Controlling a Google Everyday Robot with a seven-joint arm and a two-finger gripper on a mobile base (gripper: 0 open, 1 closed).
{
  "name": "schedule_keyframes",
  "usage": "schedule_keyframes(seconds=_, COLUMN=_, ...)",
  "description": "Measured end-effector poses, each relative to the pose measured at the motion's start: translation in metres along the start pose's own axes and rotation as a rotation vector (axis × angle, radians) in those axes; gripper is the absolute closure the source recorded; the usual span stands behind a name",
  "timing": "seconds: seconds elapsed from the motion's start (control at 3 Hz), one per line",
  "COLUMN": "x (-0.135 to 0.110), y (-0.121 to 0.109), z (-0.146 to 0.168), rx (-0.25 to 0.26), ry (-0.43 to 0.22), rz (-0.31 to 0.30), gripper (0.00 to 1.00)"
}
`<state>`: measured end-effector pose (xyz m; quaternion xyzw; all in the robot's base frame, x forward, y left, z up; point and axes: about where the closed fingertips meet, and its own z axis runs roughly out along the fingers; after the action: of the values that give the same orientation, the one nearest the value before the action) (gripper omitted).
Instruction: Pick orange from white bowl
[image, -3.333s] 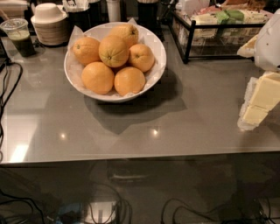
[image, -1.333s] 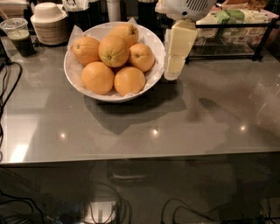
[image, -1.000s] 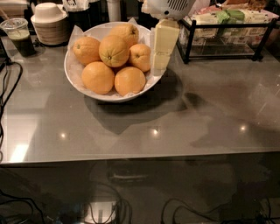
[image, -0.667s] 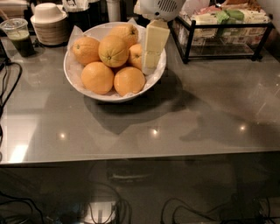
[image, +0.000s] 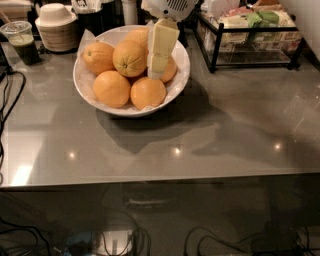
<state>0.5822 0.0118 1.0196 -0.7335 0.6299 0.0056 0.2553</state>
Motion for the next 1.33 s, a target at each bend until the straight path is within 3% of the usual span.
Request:
schedule_keyframes(seconds=0.33, x=-0.005, y=-0.004, z=0.013, rx=-0.006, ry=-0.028, rz=-0.026, gripper=0.0)
schedule_keyframes(seconds=0.67, x=-0.022, y=-0.01, z=0.035, rx=-0.043, ry=-0.055, rz=-0.115, gripper=0.0)
schedule_keyframes(seconds=1.0, x=-0.036, y=-0.015, z=0.05, rx=-0.084, ry=-0.048, rz=-0.235, gripper=0.0)
schedule_keyframes(seconds=1.33, x=-0.04, y=-0.022, z=0.063, rx=-0.12, ry=-0.041, rz=-0.31, gripper=0.0)
